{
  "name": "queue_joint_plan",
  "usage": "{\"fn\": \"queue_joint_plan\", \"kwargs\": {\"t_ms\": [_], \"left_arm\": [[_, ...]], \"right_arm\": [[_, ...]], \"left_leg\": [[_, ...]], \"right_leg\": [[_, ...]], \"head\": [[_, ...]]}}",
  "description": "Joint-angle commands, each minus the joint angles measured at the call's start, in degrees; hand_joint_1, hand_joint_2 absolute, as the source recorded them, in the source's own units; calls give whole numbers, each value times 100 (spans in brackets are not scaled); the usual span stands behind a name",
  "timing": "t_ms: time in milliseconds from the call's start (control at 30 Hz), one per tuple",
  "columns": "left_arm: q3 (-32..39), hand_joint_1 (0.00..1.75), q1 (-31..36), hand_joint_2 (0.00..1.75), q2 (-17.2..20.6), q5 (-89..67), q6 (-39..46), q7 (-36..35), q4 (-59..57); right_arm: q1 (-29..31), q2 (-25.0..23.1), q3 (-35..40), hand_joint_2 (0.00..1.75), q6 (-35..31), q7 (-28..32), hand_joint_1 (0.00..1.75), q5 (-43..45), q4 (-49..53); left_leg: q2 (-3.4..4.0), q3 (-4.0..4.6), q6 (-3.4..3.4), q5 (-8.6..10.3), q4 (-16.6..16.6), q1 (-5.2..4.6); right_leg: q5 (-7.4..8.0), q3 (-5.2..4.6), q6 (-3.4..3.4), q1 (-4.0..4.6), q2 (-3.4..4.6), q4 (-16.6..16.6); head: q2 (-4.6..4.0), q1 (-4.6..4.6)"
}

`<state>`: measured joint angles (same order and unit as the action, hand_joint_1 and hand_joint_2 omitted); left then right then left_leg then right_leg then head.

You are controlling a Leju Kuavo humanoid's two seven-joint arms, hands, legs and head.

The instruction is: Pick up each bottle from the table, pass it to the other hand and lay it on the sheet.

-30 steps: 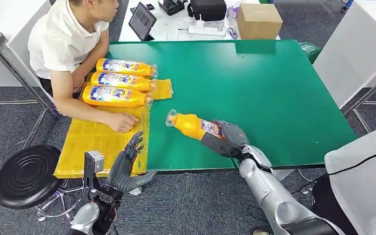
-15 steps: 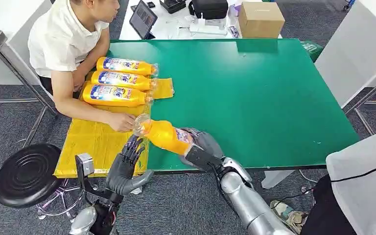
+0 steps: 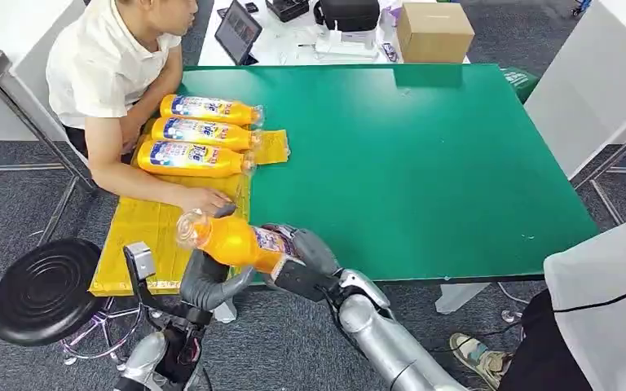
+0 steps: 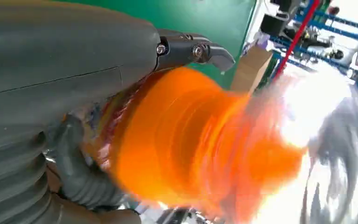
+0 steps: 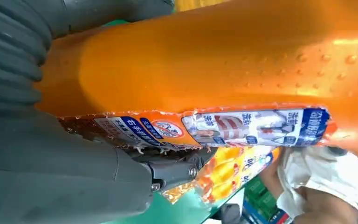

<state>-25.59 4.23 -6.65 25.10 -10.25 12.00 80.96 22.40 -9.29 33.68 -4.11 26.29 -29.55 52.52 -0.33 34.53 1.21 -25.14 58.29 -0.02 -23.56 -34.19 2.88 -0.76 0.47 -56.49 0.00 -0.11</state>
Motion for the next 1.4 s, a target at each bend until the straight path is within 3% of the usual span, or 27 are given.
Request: {"fn": "queue_joint_plan", "kwargs": {"t_ms": [33, 133, 167, 200, 233, 267, 467, 500, 533, 567, 600, 633, 667, 933, 1033, 1133, 1233, 1400], "left_arm": [[-311, 0, 406, 175, -44, 217, 342, -183, -559], [-352, 0, 449, 175, -24, 290, 401, -194, -637], [-381, 21, 468, 175, -12, 331, 404, -175, -645], [-380, 51, 479, 175, -14, 331, 404, -175, -641], [-388, 134, 507, 175, -14, 355, 431, -171, -670], [-412, 175, 532, 175, -1, 371, 459, -165, -686], [-431, 175, 511, 175, 29, 403, 396, -53, -591], [-411, 175, 483, 175, 36, 412, 360, -2, -530], [-408, 175, 482, 175, 38, 414, 351, 10, -515], [-396, 175, 457, 175, 63, 433, 288, 42, -452], [-387, 175, 454, 175, 74, 430, 279, 50, -431], [-387, 175, 454, 175, 74, 430, 279, 50, -431], [-361, 175, 444, 175, 77, 426, 240, 77, -395], [-248, 175, 441, 175, 76, 525, 144, 112, -391], [21, 175, 452, 175, 116, 592, 280, 136, -340], [309, 175, 521, 175, 196, 233, 903, 113, -406], [758, 175, 800, 175, 321, -1365, 2370, 568, -759], [821, 175, 823, 175, 333, -1366, 2361, 561, -757]], "right_arm": [[319, -44, 446, 175, -111, -4, 175, 151, -372], [350, -45, 465, 175, -128, -13, 175, 202, -386], [361, -46, 480, 175, -125, -8, 175, 231, -396], [363, -55, 484, 175, -124, -8, 175, 231, -394], [371, -62, 500, 175, -103, -17, 175, 257, -419], [369, -70, 506, 175, -100, -23, 175, 306, -433], [333, -72, 485, 175, -99, -21, 175, 430, -464], [318, -76, 458, 175, -75, -27, 122, 491, -463], [308, -80, 448, 175, -71, -26, 37, 509, -463], [275, -90, 409, 175, -12, 10, 7, 608, -441], [252, -93, 406, 175, 0, 22, 2, 632, -429], [252, -93, 406, 175, 0, 22, 0, 632, -429], [221, -84, 429, 0, 25, 50, 0, 656, -371], [133, -68, 466, 0, 47, 184, 0, 714, -231], [-37, -28, 493, 0, -254, 321, 0, 547, -67], [-272, 8, 464, 0, -638, 423, 0, 431, 141], [-590, 106, 510, 0, -1394, 551, 0, 56, 538], [-606, 126, 518, 0, -1386, 554, 0, 54, 589]], "left_leg": [[-1, -13, -5, -1, -4, 1], [-2, -11, -4, 0, -5, -1], [2, -21, -7, -4, -5, 1], [2, -13, -5, -2, -5, 1], [-1, -12, -5, -1, -4, 0], [-1, -20, -7, -3, -5, 1], [0, -24, -8, -4, -7, 1], [-1, -16, -6, -3, -4, 3], [0, -14, -5, -2, -5, 1], [1, -6, -4, -1, -3, 2], [3, -21, -7, -6, -4, 4], [2, -13, -5, -3, -4, 0], [3, -25, -9, -7, -5, 4], [0, -13, -6, -2, -5, 2], [1, -14, -6, -4, -4, 2], [0, -13, -7, -4, -4, 3], [-2, -17, -7, -1, -8, 4], [0, -19, -8, -3, -7, 6]], "right_leg": [[-3, 14, -7, 2, -5, 4], [-3, 11, -6, 0, -5, 2], [-5, 21, -11, 2, -4, 3], [-3, 13, -8, 2, -2, 3], [-3, 13, -7, 1, -6, 2], [-6, 21, -11, 3, -7, 4], [-6, 23, -11, 3, -7, 4], [-4, 17, -9, 4, -6, 4], [-4, 13, -8, 2, -5, 2], [-1, 6, -5, 2, -2, 3], [-6, 21, -11, 5, -3, 3], [-4, 11, -8, 1, -3, 2], [-7, 25, -13, 5, -4, 5], [-4, 13, -10, 3, -5, 3], [-5, 14, -9, 4, -4, 4], [-5, 14, -9, 5, -5, 4], [-4, 17, -10, 5, -7, 6], [-5, 16, -11, 7, -7, 4]], "head": [[0, 0], [0, -2], [0, -2], [0, -2], [0, -2], [0, 0], [0, 0], [0, -2], [0, -2], [0, 0], [0, 0], [0, -2], [0, 0], [0, 0], [0, -2], [0, 0], [0, -2], [0, 0]]}}
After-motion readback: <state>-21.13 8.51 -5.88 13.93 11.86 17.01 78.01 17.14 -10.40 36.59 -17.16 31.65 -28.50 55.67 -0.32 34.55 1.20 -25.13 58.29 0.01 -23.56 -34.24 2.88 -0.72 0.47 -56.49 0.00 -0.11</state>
